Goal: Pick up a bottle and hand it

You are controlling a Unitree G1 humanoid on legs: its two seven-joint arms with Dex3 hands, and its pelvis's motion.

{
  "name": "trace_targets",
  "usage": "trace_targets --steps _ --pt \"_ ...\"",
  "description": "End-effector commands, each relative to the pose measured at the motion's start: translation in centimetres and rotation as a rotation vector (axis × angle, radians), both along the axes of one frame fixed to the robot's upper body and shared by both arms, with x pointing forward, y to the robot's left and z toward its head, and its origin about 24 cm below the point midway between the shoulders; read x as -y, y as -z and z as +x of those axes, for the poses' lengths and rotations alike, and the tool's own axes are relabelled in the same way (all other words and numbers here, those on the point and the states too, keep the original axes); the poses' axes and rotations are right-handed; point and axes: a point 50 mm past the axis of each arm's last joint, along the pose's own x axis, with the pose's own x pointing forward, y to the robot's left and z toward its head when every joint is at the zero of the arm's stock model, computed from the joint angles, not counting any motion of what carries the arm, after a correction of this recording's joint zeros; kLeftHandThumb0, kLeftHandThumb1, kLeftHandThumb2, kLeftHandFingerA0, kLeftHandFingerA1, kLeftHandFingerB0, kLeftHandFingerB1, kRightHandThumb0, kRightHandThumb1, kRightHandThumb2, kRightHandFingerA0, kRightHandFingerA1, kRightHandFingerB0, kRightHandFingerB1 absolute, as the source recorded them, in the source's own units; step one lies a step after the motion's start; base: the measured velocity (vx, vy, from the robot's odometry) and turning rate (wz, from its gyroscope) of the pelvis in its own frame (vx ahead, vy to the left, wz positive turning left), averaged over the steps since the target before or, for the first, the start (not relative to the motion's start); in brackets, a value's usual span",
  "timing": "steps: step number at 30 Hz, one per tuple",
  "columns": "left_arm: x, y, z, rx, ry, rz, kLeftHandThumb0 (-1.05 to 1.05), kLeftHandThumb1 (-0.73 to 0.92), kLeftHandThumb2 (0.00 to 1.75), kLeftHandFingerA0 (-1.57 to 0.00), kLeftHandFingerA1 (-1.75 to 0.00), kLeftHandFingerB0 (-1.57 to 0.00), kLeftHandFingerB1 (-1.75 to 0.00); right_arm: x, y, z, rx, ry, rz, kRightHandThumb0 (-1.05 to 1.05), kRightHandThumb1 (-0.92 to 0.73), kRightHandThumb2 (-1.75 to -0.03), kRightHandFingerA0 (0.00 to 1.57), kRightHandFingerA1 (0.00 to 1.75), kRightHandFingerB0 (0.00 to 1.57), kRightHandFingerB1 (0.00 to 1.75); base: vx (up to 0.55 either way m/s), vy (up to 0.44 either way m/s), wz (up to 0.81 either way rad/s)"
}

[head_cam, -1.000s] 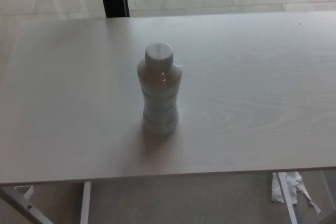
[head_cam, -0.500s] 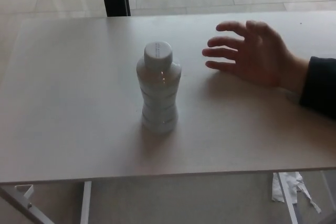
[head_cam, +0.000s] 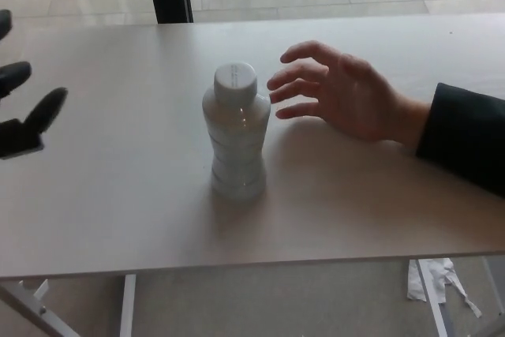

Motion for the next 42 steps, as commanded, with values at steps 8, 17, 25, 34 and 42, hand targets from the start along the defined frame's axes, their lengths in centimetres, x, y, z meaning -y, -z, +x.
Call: trace_targets --steps 8,17,25,34,42 --pt "2.5 2.3 1.0 -0.305 0.205 0.353 -0.76 0.42 0.9 -0.03 -0.36 -0.06 -0.08 -0.1 -0.3 0.5 0.026 -0.016 -0.002 -0.45 -0.53 -0.57 0.42 0.43 0.41 0.34 0.0 0.0 0.0" --pt "3.6 3.8 1.5 -0.351 0.278 0.406 -0.84 0.48 0.93 0.0 -0.15 0.0 0.0 -0.1 -0.5 0.8 0.022 -0.026 0.006 -0.45 -0.54 -0.58 0.41 0.4 0.4 0.34 0.0 0.0 0.0" --pt "6.5 5.4 1.4 -0.318 0.311 0.416 -0.84 0.5 0.94 0.0 -0.19 0.0 0.0 -0.2 -0.8 1.3 0.02 -0.05 -0.007 -0.43 -0.55 -0.58 0.39 0.41 0.37 0.33 0.0 0.0 0.0" --pt "8.9 6.2 1.6 -0.192 0.298 0.466 -0.83 0.46 0.94 0.0 -0.18 0.0 -0.05 -0.1 -1.0 2.0 0.007 -0.049 -0.031 -0.43 -0.54 -0.57 0.47 0.4 0.41 0.34 0.0 0.0 0.0" --pt "10.0 6.9 1.0 -0.174 0.303 0.391 -0.87 0.49 0.93 0.0 -0.2 0.0 -0.08 -0.4 -1.2 2.2 0.045 -0.051 -0.003 -0.49 -0.41 -0.74 0.4 0.51 0.35 0.45 0.0 0.0 0.0"
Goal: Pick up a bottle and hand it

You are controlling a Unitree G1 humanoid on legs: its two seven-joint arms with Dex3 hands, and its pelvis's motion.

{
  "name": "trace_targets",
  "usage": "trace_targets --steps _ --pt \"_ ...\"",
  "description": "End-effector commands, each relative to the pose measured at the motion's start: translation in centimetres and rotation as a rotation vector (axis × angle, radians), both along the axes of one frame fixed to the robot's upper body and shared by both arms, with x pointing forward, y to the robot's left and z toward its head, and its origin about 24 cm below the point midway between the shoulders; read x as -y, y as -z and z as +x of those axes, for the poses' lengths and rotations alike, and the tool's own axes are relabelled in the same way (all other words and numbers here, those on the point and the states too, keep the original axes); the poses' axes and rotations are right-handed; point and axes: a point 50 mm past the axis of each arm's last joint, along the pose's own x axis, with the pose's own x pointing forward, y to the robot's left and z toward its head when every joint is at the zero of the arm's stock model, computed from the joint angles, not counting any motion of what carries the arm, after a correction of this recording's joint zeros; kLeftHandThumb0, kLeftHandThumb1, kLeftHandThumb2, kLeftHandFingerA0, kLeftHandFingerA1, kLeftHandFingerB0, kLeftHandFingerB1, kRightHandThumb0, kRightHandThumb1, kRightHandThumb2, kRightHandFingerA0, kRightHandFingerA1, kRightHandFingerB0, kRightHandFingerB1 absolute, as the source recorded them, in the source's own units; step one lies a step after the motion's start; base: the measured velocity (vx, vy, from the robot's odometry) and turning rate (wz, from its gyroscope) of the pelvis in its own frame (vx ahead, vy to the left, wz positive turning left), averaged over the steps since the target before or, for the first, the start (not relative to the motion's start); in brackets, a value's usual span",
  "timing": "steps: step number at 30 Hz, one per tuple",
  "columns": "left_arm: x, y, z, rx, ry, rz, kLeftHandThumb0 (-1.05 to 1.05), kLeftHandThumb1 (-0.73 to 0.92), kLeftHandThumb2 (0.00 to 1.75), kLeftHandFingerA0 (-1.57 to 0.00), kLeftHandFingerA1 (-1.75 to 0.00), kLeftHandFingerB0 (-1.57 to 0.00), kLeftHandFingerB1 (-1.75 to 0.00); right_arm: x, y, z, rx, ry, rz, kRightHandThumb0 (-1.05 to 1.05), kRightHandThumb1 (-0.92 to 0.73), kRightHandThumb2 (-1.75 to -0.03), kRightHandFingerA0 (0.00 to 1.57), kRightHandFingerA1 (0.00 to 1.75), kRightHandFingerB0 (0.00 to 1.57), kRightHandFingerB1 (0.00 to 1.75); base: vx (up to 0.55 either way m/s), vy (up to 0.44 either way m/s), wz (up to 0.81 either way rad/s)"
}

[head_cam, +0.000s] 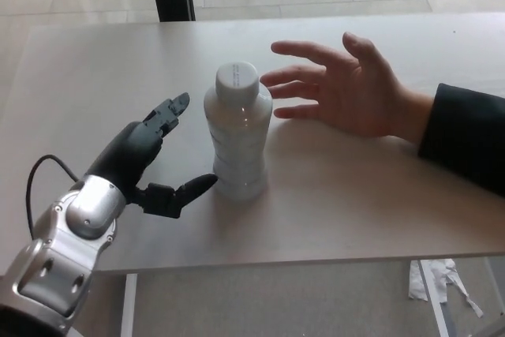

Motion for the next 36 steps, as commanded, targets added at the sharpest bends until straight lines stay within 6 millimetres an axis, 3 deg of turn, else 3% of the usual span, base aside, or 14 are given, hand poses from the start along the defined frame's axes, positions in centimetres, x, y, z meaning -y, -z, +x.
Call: trace_targets --steps 1,11,12,13,18,19,20,23,24,30,32,33,34,36 --pt "0.1 0.4 -0.4 0.068 -0.035 -0.016 -0.88 0.5 0.93 0.0 -0.2 0.0 -0.07 0.1 -0.6 0.1 0.011 0.006 -0.001 -0.51 -0.41 -0.74 0.39 0.52 0.34 0.45 0.0 0.0 0.0" --pt "2.8 0.6 0.1 0.169 -0.067 -0.164 -0.92 0.57 0.95 0.0 -0.19 0.0 -0.11 0.1 -0.7 0.5 0.017 0.0 0.004 -0.41 -0.52 -0.57 0.46 0.44 0.4 0.33 0.0 0.0 0.0" --pt "3.1 0.7 0.1 0.172 -0.058 -0.162 -0.89 0.47 0.58 0.0 -0.06 0.0 0.0 0.1 -0.7 0.5 0.018 -0.002 0.009 -0.5 -0.4 -0.73 0.39 0.52 0.33 0.44 0.0 0.0 0.0" --pt "3.8 0.8 0.0 0.179 -0.048 -0.159 -0.91 0.47 0.57 0.0 -0.11 0.0 0.0 0.1 -0.7 0.5 0.012 0.001 0.007 -0.43 -0.51 -0.56 0.46 0.43 0.41 0.33 0.0 0.0 0.0" --pt "4.8 1.0 0.0 0.197 -0.045 -0.174 -0.89 0.47 0.57 0.0 -0.16 0.0 0.0 0.0 -0.7 0.7 0.017 -0.002 0.007 -0.47 -0.4 -0.73 0.42 0.52 0.35 0.45 0.0 0.0 0.0" --pt "5.2 1.0 0.1 0.218 -0.051 -0.181 -0.92 0.55 0.95 0.0 -0.25 0.0 -0.1 -0.1 -0.8 0.8 0.015 -0.003 0.017 -0.48 -0.4 -0.73 0.39 0.52 0.34 0.45 0.0 0.0 0.0" --pt "5.3 1.0 0.2 0.222 -0.053 -0.178 -0.89 0.49 0.56 0.0 -0.23 0.0 0.0 -0.1 -0.8 0.9 0.014 -0.005 0.016 -0.47 -0.41 -0.72 0.37 0.51 0.35 0.45 0.0 0.0 0.0" --pt "5.7 0.9 0.4 0.233 -0.059 -0.173 -0.87 0.49 0.56 0.0 -0.23 0.0 0.0 -0.1 -0.9 1.0 0.003 -0.015 0.007 -0.42 -0.51 -0.56 0.42 0.42 0.4 0.34 0.0 0.0 0.0" --pt "5.8 0.9 0.5 0.233 -0.062 -0.175 -0.9 0.55 0.94 0.0 -0.24 0.0 -0.12 -0.1 -0.9 1.1 0.003 -0.018 0.003 -0.49 -0.41 -0.73 0.38 0.51 0.34 0.45 0.0 0.0 0.0" --pt "6.7 0.9 0.4 0.261 -0.067 -0.186 -0.86 0.53 0.91 0.0 -0.42 0.0 -0.09 -0.3 -1.0 1.4 0.004 -0.028 0.007 -0.48 -0.41 -0.72 0.38 0.49 0.33 0.44 0.0 0.0 0.0" --pt "7.0 1.1 0.4 0.286 -0.101 -0.194 -0.83 0.36 0.75 0.0 -0.49 0.0 0.0 -0.3 -1.0 1.4 -0.007 -0.027 0.002 -0.4 -0.51 -0.56 0.43 0.4 0.39 0.34 0.0 0.0 0.0" --pt "7.1 1.1 0.4 0.299 -0.126 -0.183 -0.85 0.39 0.76 -0.02 -0.51 0.0 0.0 -0.4 -1.0 1.6 -0.007 -0.036 -0.006 -0.47 -0.41 -0.72 0.38 0.49 0.32 0.44 0.0 0.0 0.0" --pt "7.4 1.1 0.5 0.307 -0.185 -0.208 -0.75 0.46 0.55 -0.22 -0.65 0.0 0.0 -0.3 -1.0 1.6 -0.001 -0.036 -0.003 -0.47 -0.41 -0.72 0.37 0.49 0.33 0.45 0.0 0.0 0.0" --pt "7.7 1.1 0.6 0.314 -0.238 -0.254 -0.69 0.43 0.54 -0.42 -0.7 0.0 0.0 -0.3 -1.0 1.7 0.008 -0.03 0.003 -0.4 -0.5 -0.56 0.43 0.41 0.4 0.35 0.0 0.0 0.0"
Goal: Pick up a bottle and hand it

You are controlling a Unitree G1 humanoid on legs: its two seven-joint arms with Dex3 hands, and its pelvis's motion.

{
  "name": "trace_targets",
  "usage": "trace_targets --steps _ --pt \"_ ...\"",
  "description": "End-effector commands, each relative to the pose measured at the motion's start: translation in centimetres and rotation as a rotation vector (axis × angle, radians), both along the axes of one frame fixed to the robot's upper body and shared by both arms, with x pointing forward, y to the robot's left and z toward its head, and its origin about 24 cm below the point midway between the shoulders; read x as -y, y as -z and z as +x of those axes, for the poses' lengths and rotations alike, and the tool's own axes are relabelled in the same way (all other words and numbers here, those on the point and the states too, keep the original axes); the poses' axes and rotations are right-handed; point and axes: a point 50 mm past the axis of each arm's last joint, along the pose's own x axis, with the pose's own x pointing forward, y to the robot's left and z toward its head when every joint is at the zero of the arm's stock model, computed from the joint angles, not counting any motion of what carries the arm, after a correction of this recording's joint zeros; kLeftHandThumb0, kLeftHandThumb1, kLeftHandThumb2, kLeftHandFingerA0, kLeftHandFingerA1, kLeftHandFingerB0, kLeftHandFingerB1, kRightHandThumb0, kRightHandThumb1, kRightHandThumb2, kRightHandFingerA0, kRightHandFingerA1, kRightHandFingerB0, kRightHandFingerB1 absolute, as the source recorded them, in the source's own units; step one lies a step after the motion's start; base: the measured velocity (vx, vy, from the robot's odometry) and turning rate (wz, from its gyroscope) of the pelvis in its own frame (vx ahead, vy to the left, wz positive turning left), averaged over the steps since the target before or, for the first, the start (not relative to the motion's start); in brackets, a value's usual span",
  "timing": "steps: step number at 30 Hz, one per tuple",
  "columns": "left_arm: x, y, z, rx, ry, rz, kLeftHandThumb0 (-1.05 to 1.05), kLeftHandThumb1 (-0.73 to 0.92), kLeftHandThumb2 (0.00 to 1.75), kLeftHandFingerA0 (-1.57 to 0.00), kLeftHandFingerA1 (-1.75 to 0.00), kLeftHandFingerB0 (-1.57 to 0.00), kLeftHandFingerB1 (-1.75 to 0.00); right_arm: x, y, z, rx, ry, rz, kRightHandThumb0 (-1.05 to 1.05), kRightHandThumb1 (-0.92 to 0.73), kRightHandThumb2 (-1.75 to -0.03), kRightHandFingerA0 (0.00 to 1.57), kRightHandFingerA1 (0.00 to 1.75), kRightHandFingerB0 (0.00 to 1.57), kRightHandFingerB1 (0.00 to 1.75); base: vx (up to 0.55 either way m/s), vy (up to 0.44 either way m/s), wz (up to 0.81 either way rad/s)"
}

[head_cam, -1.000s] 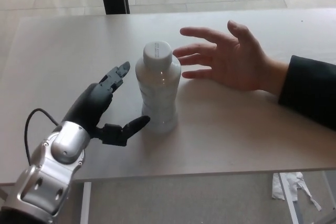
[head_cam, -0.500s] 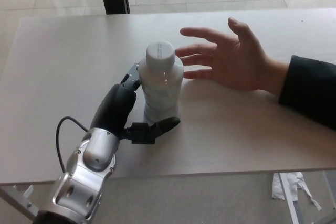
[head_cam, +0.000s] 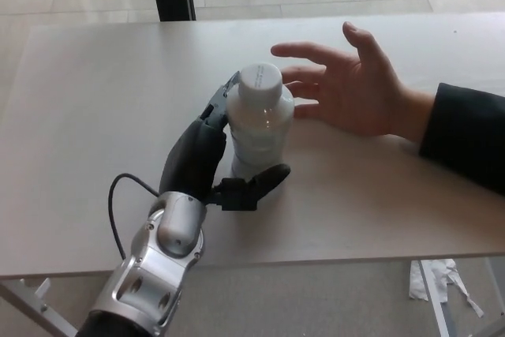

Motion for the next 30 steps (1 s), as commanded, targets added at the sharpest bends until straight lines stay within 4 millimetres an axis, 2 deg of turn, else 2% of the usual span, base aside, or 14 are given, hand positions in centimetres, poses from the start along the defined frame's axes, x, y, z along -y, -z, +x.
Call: trace_targets --steps 1,3,5,6,8,9,12,13,14,15,18,19,20,30 --pt "0.5 -0.6 0.4 0.096 -0.157 -0.067 -0.69 0.43 0.54 -0.42 -0.7 0.0 0.0 0.2 -0.6 0.4 0.012 0.006 -0.008 -0.4 -0.5 -0.56 0.43 0.41 0.4 0.35 0.0 0.0 0.0" --pt "0.9 -0.5 0.5 0.087 -0.186 -0.085 -0.58 0.37 0.68 -0.88 -0.9 0.0 0.0 0.2 -0.6 0.6 0.012 0.002 -0.009 -0.41 -0.51 -0.56 0.42 0.41 0.39 0.36 0.0 0.0 0.0" --pt "1.5 -0.3 0.5 0.081 -0.204 -0.074 -0.4 0.5 0.55 -1.01 -1.01 0.0 0.0 0.1 -0.7 0.6 0.015 -0.005 -0.01 -0.41 -0.51 -0.56 0.42 0.42 0.39 0.39 0.0 0.0 0.0" --pt "1.8 0.0 0.4 0.063 -0.198 -0.072 -0.33 0.52 0.76 -1.08 -1.2 0.0 0.0 -0.2 -0.8 0.7 0.011 -0.001 -0.011 -0.4 -0.52 -0.56 0.42 0.4 0.39 0.4 0.0 0.0 0.0" --pt "2.2 0.2 0.4 0.062 -0.184 -0.054 -0.09 0.7 0.7 -1.08 -1.33 0.0 -0.3 -0.1 -0.8 0.7 0.012 -0.009 -0.019 -0.41 -0.52 -0.56 0.4 0.41 0.37 0.43 0.0 0.0 0.0" --pt "2.3 0.3 0.4 0.057 -0.167 -0.041 -0.04 0.56 1.04 -1.2 -1.23 0.0 -0.47 0.1 -0.7 0.6 0.013 -0.011 -0.019 -0.43 -0.52 -0.56 0.4 0.41 0.37 0.44 0.0 0.0 0.0" --pt "2.2 0.5 0.6 0.02 -0.117 -0.02 -0.03 0.63 1.18 -1.21 -1.18 -0.28 -0.6 0.0 -0.5 0.5 0.017 -0.003 -0.014 -0.45 -0.53 -0.56 0.42 0.42 0.37 0.49 0.0 0.0 0.0" --pt "2.2 0.4 0.6 0.012 -0.114 -0.016 -0.09 0.72 0.93 -1.1 -1.44 -0.58 -0.59 0.0 -0.5 0.5 0.018 -0.004 -0.015 -0.45 -0.52 -0.56 0.47 0.43 0.37 0.5 0.0 0.0 0.0" --pt "2.1 0.4 0.7 0.004 -0.085 0.017 0.04 0.63 1.08 -1.02 -1.57 -0.93 -0.82 0.1 -0.4 0.5 0.018 0.0 -0.011 -0.5 -0.41 -0.76 0.39 0.52 0.34 0.57 0.0 0.0 0.0" --pt "2.0 0.5 0.7 0.011 -0.07 0.03 0.06 0.59 1.13 -0.98 -1.57 -1.01 -1.08 0.2 -0.4 0.5 0.011 0.002 -0.02 -0.51 -0.41 -0.77 0.4 0.52 0.33 0.58 0.0 0.0 0.0" --pt "1.9 0.6 0.8 0.013 -0.061 0.055 0.05 0.59 1.14 -0.95 -1.62 -0.99 -1.33 0.2 -0.4 0.4 0.015 0.002 -0.023 -0.46 -0.53 -0.56 0.49 0.43 0.35 0.55 0.0 0.0 0.0" --pt "1.7 0.7 0.8 -0.015 -0.062 0.04 -0.03 0.61 1.15 -0.92 -1.74 -0.91 -1.55 0.0 -0.4 0.3 0.021 -0.001 -0.025 -0.49 -0.42 -0.77 0.39 0.54 0.33 0.61 0.0 0.0 0.0" --pt "1.7 0.8 0.8 -0.018 -0.057 0.043 -0.04 0.58 1.21 -0.92 -1.75 -0.9 -1.58 0.1 -0.4 0.3 0.026 0.001 -0.019 -0.44 -0.54 -0.57 0.44 0.44 0.35 0.59 0.0 0.0 0.0" --pt "0.3 -0.5 1.6 0.061 -0.063 0.105 -0.16 0.68 1.04 -1.0 -1.75 -0.88 -1.58 0.3 -0.1 0.1 0.022 0.019 -0.024 -0.44 -0.55 -0.57 0.43 0.43 0.35 0.63 0.0 0.0 0.0"
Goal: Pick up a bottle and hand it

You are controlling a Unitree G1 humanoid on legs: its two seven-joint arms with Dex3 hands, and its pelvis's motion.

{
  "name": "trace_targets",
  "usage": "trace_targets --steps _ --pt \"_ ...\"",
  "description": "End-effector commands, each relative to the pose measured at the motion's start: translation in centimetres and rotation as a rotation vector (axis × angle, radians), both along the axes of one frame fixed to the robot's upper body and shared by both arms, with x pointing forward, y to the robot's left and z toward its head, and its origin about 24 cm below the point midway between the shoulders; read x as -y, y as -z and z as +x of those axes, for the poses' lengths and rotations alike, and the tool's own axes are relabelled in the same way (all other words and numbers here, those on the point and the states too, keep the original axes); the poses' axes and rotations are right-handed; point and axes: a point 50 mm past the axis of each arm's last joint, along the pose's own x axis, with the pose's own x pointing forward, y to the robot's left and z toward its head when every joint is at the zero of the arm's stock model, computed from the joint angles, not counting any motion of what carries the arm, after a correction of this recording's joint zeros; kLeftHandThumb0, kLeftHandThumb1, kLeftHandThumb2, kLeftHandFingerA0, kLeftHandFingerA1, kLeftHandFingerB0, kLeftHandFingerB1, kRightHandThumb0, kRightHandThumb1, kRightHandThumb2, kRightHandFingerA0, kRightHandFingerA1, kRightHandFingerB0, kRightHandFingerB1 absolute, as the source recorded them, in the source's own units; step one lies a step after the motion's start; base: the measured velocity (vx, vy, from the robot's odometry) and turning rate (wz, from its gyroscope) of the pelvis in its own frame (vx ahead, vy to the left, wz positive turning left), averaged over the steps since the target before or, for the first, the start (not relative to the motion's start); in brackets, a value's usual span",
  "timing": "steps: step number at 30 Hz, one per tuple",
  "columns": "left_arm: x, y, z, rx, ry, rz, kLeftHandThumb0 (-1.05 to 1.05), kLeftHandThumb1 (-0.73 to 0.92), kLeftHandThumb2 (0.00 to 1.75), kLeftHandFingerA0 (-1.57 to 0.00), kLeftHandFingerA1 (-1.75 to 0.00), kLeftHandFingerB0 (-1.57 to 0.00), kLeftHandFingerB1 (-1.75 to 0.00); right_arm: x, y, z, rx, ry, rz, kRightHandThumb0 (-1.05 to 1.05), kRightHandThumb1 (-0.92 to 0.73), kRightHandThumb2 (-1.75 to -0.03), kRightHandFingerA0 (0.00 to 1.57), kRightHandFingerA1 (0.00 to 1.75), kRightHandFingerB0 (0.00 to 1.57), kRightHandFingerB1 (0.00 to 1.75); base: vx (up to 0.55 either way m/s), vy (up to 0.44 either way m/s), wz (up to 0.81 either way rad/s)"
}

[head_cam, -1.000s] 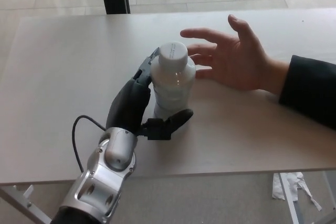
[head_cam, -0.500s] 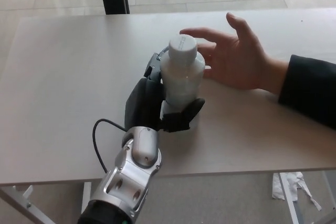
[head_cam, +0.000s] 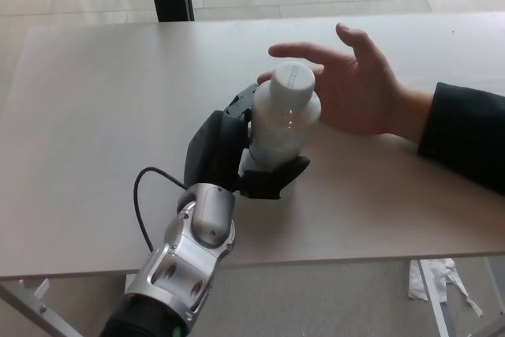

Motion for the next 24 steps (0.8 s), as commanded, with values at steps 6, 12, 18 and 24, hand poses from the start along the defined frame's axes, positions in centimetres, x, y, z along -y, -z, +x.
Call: trace_targets --steps 6,12,18,24 --pt "-0.4 -6.2 4.0 0.161 -0.009 0.086 -0.05 0.45 1.31 -0.93 -1.74 -0.86 -1.56 0.2 -0.3 0.2 0.019 -0.01 -0.018 -0.43 -0.55 -0.57 0.42 0.44 0.33 0.68 0.0 0.0 0.0" --pt "2.0 -9.9 5.8 0.222 -0.018 0.003 -0.1 0.42 1.32 -0.96 -1.65 -0.9 -1.46 0.0 -0.2 0.8 0.013 -0.021 -0.011 -0.46 -0.54 -0.56 0.45 0.42 0.34 0.73 0.0 0.0 0.0" --pt "4.3 -11.0 6.1 0.204 -0.014 -0.04 -0.12 0.51 1.15 -0.94 -1.65 -0.89 -1.41 -0.7 -0.4 1.5 0.008 -0.054 -0.02 -0.47 -0.39 -0.81 0.36 0.57 0.33 0.73 0.0 0.0 0.0" --pt "6.9 -9.7 5.7 0.125 -0.017 -0.085 -0.08 0.51 1.16 -0.9 -1.63 -0.85 -1.4 -1.8 0.0 2.5 0.016 -0.109 -0.014 -0.45 -0.54 -0.56 0.41 0.54 0.35 0.96 0.0 0.0 0.0"
